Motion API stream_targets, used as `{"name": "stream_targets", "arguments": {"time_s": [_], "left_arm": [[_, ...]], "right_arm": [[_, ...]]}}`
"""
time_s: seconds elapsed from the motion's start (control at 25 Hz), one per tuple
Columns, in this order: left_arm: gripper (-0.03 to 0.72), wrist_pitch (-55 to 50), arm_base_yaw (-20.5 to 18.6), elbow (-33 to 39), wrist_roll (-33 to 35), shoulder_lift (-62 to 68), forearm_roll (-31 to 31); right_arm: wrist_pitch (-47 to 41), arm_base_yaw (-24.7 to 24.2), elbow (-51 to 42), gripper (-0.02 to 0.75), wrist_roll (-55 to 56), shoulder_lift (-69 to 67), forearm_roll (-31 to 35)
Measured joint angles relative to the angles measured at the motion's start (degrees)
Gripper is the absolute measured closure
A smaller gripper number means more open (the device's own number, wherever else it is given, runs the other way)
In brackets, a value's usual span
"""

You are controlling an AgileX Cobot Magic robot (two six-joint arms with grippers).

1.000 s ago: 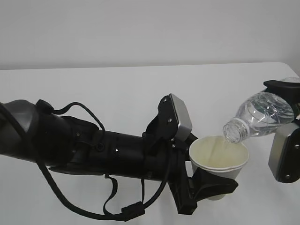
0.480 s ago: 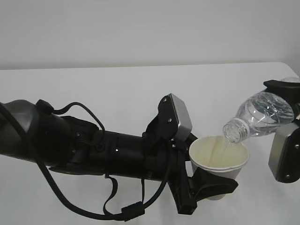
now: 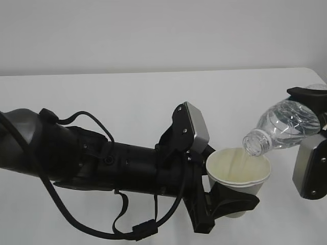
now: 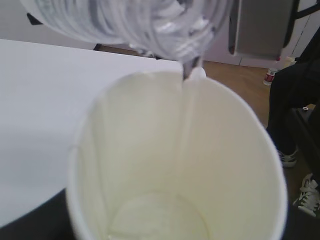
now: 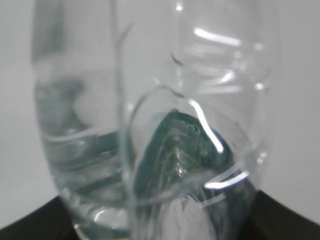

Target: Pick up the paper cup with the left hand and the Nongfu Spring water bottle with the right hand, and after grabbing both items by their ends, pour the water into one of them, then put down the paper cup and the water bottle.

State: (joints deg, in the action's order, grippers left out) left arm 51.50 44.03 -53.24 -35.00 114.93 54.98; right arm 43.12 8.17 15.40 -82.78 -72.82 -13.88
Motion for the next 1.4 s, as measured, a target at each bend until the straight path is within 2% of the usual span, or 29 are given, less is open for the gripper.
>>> {"name": "stream_targets", "arguments": {"time_s": [0.4, 0.64, 1.4], "left_arm": [[0.215, 0.0, 0.0, 0.0, 0.0, 0.0, -0.1], [0.215, 0.0, 0.0, 0.0, 0.0, 0.0, -2.42], [0.215, -0.14, 0.0, 0.0, 0.0, 0.0, -0.55]], "right_arm": [[0.0, 0.0, 0.0, 0.31, -0.33, 0.0, 0.0], [0.0, 0.0, 0.0, 0.31, -0.46, 0.0, 0.0], [0.0, 0.0, 0.0, 0.31, -0.46, 0.0, 0.2]]}}
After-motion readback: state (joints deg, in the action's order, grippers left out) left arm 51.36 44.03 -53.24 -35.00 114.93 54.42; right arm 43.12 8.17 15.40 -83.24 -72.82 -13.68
